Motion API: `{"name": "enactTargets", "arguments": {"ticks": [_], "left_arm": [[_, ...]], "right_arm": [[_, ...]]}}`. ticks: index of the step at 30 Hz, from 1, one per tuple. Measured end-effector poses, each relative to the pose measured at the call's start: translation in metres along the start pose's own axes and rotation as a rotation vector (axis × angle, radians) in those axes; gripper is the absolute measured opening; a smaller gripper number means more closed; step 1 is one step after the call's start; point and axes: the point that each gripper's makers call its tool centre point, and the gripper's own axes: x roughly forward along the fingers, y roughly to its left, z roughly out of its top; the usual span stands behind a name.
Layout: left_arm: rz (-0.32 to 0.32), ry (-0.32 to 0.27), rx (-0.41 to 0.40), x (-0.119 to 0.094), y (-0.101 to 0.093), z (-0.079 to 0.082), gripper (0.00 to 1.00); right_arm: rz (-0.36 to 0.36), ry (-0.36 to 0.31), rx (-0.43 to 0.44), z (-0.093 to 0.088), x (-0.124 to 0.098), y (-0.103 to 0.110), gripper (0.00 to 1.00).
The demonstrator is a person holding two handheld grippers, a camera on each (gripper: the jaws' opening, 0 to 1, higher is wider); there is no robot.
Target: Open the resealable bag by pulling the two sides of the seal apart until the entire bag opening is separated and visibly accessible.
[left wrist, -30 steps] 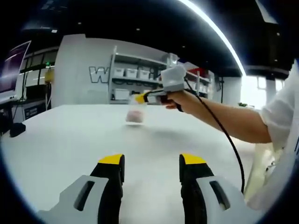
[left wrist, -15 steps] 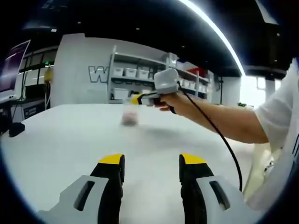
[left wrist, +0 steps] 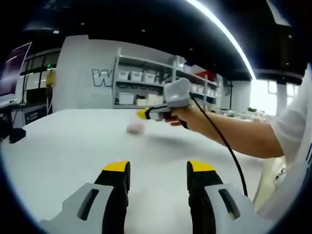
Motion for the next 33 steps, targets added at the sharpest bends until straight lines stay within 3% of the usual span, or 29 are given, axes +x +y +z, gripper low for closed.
{"name": "enactTargets", "arguments": {"ticks": [11, 17, 33], "left_arm": [[0.005, 0.001, 0.002, 0.000, 0.002, 0.000, 0.47], [0.008, 0.001, 0.002, 0.000, 0.002, 0.000, 0.47], [0.017, -0.007, -0.004, 0.002, 0.004, 0.006, 0.47]], "right_arm": [[0.006, 0.011, -0.016, -0.001, -0.025, 0.026, 0.03], [-0.010, -0.005, 0.026, -0.005, -0.039, 0.033, 0.03], [-0.062, -0.053, 0.140, -0.009, -0.051, 0.039, 0.08]]}}
